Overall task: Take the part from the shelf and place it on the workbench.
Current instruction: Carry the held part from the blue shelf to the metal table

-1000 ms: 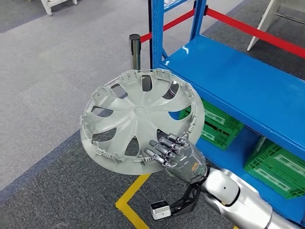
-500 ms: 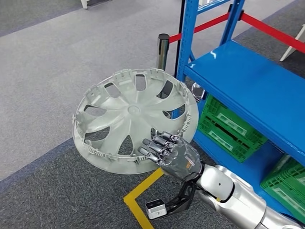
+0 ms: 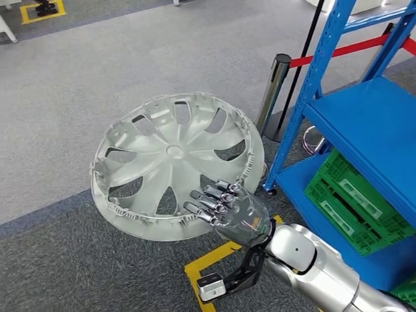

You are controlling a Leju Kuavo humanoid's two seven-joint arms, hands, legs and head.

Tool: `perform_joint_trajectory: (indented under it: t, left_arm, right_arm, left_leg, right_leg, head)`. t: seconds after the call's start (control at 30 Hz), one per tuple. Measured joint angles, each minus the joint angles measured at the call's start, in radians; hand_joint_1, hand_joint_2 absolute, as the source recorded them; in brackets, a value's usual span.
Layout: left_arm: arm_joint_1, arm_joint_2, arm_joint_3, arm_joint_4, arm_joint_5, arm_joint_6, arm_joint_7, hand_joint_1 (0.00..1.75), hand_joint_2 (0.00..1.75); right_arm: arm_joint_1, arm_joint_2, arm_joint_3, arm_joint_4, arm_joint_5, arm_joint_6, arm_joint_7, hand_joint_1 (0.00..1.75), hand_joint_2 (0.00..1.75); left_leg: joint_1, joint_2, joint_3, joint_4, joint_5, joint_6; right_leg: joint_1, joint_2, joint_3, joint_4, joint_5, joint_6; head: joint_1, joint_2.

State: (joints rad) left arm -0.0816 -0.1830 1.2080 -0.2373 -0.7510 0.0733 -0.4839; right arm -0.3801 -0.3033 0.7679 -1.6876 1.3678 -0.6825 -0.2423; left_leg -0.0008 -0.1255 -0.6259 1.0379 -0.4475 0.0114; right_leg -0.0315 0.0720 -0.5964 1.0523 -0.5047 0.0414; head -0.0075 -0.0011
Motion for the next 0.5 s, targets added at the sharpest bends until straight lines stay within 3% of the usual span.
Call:
perform_joint_trajectory:
  t: [0.07,0.1,0.17,0.2,0.23,0.3,0.33,0.4,0.47,0.5]
  left_arm:
    - [0.005,-0.001,0.002,0.0,-0.001,0.005,0.003,0.0,0.0]
    - [0.009,-0.001,0.003,0.0,-0.002,0.007,0.004,0.0,0.0]
    - [0.01,-0.002,0.004,0.0,-0.005,0.01,0.008,0.0,0.0]
    - [0.009,-0.002,0.004,0.0,-0.006,0.011,0.01,0.0,0.0]
    - [0.007,-0.002,0.004,0.0,-0.008,0.012,0.012,0.0,0.0]
    - [0.006,-0.002,0.004,0.0,-0.011,0.01,0.014,0.0,0.0]
    - [0.006,-0.002,0.004,0.0,-0.012,0.009,0.013,0.0,0.0]
    - [0.007,-0.003,0.004,0.0,-0.013,0.006,0.009,0.0,0.0]
    - [0.003,-0.003,0.004,0.0,-0.013,0.003,0.003,0.0,0.0]
    - [0.001,-0.003,0.004,0.0,-0.013,0.002,0.0,0.0,0.0]
  right_arm:
    - [-0.007,0.009,0.004,0.005,-0.003,0.0,-0.005,1.75,1.75]
    - [-0.01,0.014,0.006,0.008,-0.004,0.0,-0.006,1.75,1.75]
    - [-0.014,0.024,0.01,0.013,-0.004,0.0,-0.009,1.75,1.75]
    - [-0.015,0.028,0.012,0.015,-0.002,0.0,-0.01,1.75,1.75]
    - [-0.016,0.03,0.015,0.018,-0.002,0.0,-0.01,1.75,1.75]
    - [-0.017,0.035,0.019,0.022,-0.001,0.0,-0.011,1.75,1.75]
    - [-0.018,0.037,0.021,0.023,-0.002,0.0,-0.012,1.75,1.75]
    - [-0.021,0.043,0.023,0.024,-0.006,0.0,-0.013,1.75,1.75]
    - [-0.024,0.046,0.025,0.025,-0.009,0.0,-0.014,1.75,1.75]
    - [-0.027,0.047,0.026,0.026,-0.011,0.0,-0.015,1.75,1.75]
  left_leg:
    - [0.004,-0.02,-0.008,0.001,0.003,-0.011]
    - [0.004,-0.012,-0.011,0.005,0.001,-0.015]
    - [0.001,0.043,-0.033,0.057,-0.03,-0.025]
    - [0.0,0.081,-0.057,0.112,-0.059,-0.029]
    - [0.001,0.104,-0.089,0.18,-0.09,-0.032]
    - [0.004,0.117,-0.136,0.28,-0.121,-0.034]
    - [0.005,0.118,-0.135,0.279,-0.11,-0.033]
    - [0.002,0.137,-0.08,0.172,-0.044,-0.026]
    - [-0.011,0.188,-0.019,0.05,-0.002,-0.015]
    - [-0.018,0.206,-0.006,0.018,0.003,-0.01]
  right_leg:
    - [0.003,-0.011,0.006,-0.002,-0.003,-0.01]
    - [0.003,-0.022,0.008,-0.004,-0.002,-0.015]
    - [0.003,-0.048,0.015,-0.009,-0.002,-0.027]
    - [0.006,-0.063,0.017,-0.01,-0.003,-0.032]
    - [0.009,-0.077,0.02,-0.01,-0.005,-0.036]
    - [0.012,-0.109,0.024,-0.01,-0.01,-0.039]
    - [0.013,-0.123,0.026,-0.01,-0.012,-0.039]
    - [0.015,-0.15,0.035,-0.01,-0.019,-0.038]
    - [0.019,-0.172,0.042,-0.011,-0.026,-0.033]
    - [0.022,-0.183,0.044,-0.012,-0.029,-0.029]
  head:
    - [0.0,0.0]
    - [-0.001,0.0]
    - [-0.007,0.0]
    - [-0.009,0.0]
    - [-0.011,0.0]
    - [-0.011,0.0]
    - [-0.011,0.0]
    - [-0.011,0.0]
    - [-0.011,0.0]
    - [-0.01,0.0]
